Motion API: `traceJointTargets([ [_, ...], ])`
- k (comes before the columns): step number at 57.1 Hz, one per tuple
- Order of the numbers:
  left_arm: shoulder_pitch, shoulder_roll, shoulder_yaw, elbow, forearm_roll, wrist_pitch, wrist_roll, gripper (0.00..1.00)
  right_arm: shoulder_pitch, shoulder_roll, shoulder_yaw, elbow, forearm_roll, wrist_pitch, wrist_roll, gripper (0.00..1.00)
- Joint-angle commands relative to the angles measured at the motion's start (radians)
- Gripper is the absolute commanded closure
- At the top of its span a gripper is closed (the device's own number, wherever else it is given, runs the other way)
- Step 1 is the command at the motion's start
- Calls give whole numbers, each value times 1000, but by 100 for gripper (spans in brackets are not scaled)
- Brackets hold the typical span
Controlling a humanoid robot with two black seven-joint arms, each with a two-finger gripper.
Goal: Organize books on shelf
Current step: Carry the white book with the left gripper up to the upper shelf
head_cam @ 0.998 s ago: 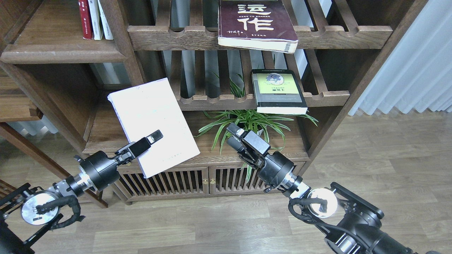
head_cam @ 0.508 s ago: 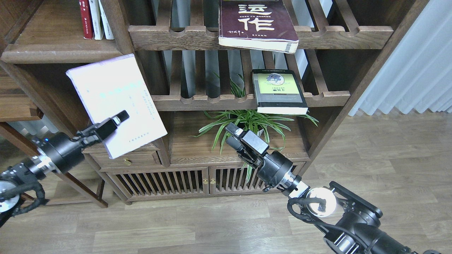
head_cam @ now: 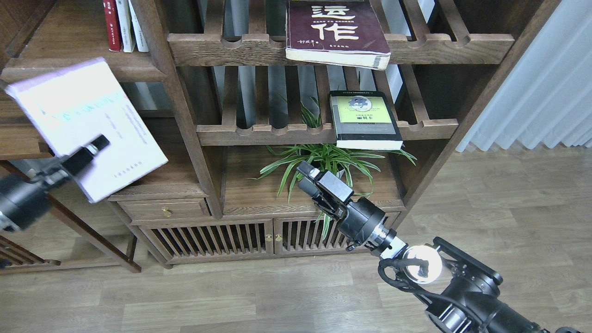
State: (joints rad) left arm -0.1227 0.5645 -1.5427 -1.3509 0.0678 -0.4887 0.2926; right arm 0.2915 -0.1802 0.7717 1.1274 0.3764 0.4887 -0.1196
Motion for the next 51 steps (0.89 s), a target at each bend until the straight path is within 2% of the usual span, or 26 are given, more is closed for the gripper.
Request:
traceJointTargets([
  [1,-2,-20,-68,9,1,0,0,100,-2,4,-2,0,-4,0,0,2],
  [4,-5,-43,-85,10,3,0,2,100,-2,5,-2,0,-4,0,0,2],
  [12,-18,-94,-142,10,24,0,49,100,0,8,-3,0,-19,0,0,2],
  [19,-55,-182,-214,9,124,0,56,100,0,16,-3,0,-24,0,0,2],
  [25,-132,-262,-260,10,217,0,59,100,0,18,-5,0,-24,0,0,2],
  [31,-179,-268,-310,10,314,0,57,100,0,21,-3,0,-25,0,0,2],
  [35,-255,-290,-366,15,429,0,57,100,2,22,-3,0,-25,0,0,2],
  [51,-403,-281,-386,18,599,0,57,100,5,24,-3,0,-25,0,0,2],
])
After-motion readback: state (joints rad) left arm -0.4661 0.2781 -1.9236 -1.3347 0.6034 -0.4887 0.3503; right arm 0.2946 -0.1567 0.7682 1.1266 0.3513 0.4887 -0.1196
